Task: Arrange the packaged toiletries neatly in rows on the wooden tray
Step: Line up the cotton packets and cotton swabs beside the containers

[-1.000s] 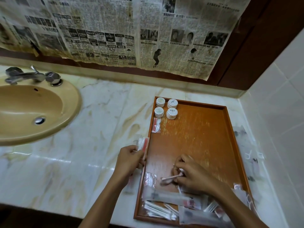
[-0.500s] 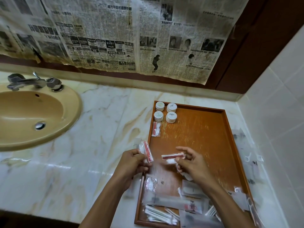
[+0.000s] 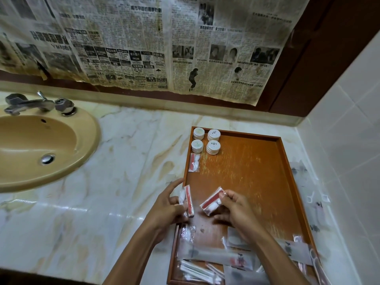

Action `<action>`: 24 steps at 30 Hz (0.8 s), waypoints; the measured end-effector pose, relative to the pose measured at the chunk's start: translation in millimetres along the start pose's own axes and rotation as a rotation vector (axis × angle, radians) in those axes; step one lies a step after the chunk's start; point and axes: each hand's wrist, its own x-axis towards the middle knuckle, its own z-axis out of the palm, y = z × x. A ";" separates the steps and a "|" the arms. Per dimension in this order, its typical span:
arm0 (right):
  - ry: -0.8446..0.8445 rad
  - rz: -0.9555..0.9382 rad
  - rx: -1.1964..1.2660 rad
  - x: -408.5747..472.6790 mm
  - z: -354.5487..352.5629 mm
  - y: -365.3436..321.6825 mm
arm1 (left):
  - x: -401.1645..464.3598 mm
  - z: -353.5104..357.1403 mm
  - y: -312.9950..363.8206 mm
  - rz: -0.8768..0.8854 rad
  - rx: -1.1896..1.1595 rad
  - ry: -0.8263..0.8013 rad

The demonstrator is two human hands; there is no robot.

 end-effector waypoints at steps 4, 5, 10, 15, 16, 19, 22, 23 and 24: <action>-0.025 0.026 -0.026 -8.0 1.7 0.6 | 2.3 4.6 -6.2 -0.028 0.019 0.032; -0.009 0.019 -0.032 -9.6 1.0 1.0 | 2.1 5.8 -6.0 -0.027 0.016 0.035; 0.048 0.013 -0.026 -13.0 -7.8 7.0 | 3.6 10.1 -5.2 -0.029 -0.033 0.095; 0.055 -0.014 -0.036 -14.6 -15.7 13.9 | 5.1 9.8 -6.6 -0.050 -0.022 0.149; 0.055 -0.023 -0.051 -14.7 -16.2 14.8 | 5.4 9.3 -7.5 -0.049 -0.017 0.169; 0.121 -0.083 -0.169 -11.9 -19.0 14.0 | 5.1 7.6 -9.7 -0.034 -0.012 0.245; 0.188 -0.138 -0.273 -5.1 -24.5 7.6 | 0.9 10.9 -9.1 0.035 0.074 0.283; 0.206 -0.150 -0.301 -1.9 -26.9 4.4 | 0.1 14.1 -8.5 0.080 0.133 0.304; 0.221 -0.162 -0.334 2.2 -29.5 0.7 | 0.1 18.1 -8.0 0.139 0.209 0.326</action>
